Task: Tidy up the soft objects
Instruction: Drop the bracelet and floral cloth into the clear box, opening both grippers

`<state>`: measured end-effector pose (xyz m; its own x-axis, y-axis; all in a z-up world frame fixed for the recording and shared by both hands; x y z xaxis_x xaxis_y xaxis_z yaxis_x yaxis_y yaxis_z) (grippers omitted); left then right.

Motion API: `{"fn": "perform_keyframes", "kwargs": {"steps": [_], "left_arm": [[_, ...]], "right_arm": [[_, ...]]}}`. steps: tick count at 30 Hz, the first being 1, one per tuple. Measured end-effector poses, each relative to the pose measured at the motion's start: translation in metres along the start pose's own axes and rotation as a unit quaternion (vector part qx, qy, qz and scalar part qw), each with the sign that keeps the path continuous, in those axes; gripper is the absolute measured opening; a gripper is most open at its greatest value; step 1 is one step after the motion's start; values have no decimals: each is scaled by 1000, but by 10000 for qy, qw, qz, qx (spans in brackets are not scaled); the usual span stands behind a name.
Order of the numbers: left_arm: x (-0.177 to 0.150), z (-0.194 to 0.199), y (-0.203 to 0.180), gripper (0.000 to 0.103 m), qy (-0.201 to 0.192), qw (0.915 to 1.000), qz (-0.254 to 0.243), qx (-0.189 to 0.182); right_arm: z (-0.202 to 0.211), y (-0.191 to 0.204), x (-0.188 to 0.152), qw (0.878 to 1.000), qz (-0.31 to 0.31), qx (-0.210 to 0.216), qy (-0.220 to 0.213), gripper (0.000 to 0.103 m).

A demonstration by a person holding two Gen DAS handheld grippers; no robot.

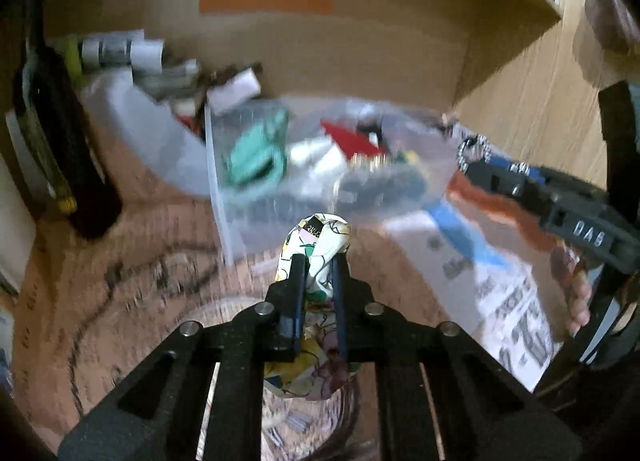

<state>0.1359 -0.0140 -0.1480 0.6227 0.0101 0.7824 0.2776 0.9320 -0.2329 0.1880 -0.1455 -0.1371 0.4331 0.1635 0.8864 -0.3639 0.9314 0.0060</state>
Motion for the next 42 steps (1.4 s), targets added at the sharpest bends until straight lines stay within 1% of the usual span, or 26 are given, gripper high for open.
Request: {"fn": "perform_keyframes", "kwargs": {"steps": [7, 12, 15, 17, 19, 25, 27, 29, 31, 32, 33, 34, 35, 36, 37, 38, 42], "left_arm": [[60, 6, -4, 12, -591, 9981, -157, 75], [87, -8, 3, 12, -633, 9980, -47, 26], [100, -24, 11, 12, -647, 9977, -87, 178], [104, -38, 16, 12, -603, 9980, -45, 193], [106, -55, 21, 12, -473, 9987, 27, 164], [101, -92, 29, 12, -117, 9999, 96, 66], [99, -100, 30, 12, -31, 9999, 101, 53], [98, -104, 30, 13, 0, 9999, 89, 63], [96, -107, 31, 20, 42, 9999, 88, 59], [96, -109, 31, 22, 63, 9999, 89, 53], [96, -109, 31, 29, 71, 9999, 91, 61], [95, -110, 32, 36, 83, 9999, 92, 63], [95, -109, 31, 40, 90, 9999, 96, 67], [96, -108, 30, 48, 82, 9999, 99, 66], [96, -106, 30, 52, 53, 9999, 100, 63], [97, -104, 29, 53, 31, 9999, 100, 76], [101, -88, 26, 55, -119, 9998, 126, 59]], "right_arm": [[-7, -2, 25, 9996, 78, -25, -256, 33], [-24, -5, 40, 9995, 101, -36, -291, 33], [-37, -6, 45, 9995, 115, -48, -276, 33], [-50, -6, 46, 9997, 130, -72, -198, 33], [-63, -6, 45, 9998, 153, -106, -90, 33], [-88, -7, 37, 9995, 206, -146, 188, 33], [-95, -8, 34, 9992, 209, -120, 329, 39], [-99, -8, 31, 9989, 222, -115, 404, 41], [-101, -8, 29, 9986, 242, -152, 436, 45], [-101, -8, 29, 9986, 242, -168, 436, 50], [-101, -9, 29, 9986, 240, -189, 426, 56], [-100, -9, 29, 9987, 239, -211, 406, 58], [-100, -10, 30, 9987, 239, -228, 384, 63], [-100, -10, 30, 9988, 239, -251, 358, 68], [-98, -11, 31, 9988, 238, -286, 328, 70], [-98, -12, 32, 9988, 238, -309, 302, 72], [-89, -16, 38, 9990, 196, -355, 179, 72]]}}
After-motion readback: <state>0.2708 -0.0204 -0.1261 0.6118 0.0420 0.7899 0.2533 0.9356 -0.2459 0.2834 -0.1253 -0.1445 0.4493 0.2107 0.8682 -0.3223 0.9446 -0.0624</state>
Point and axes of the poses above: each gripper's, at about its wrist camera, not at the fingertips, and z roughly against the way its jaws point, y to its left, x to its top, the point moved 7 cm from there along -z, roughly the way its jaws point, and after that the axes turned 13 degrees about -x, right-handed, at the moved point
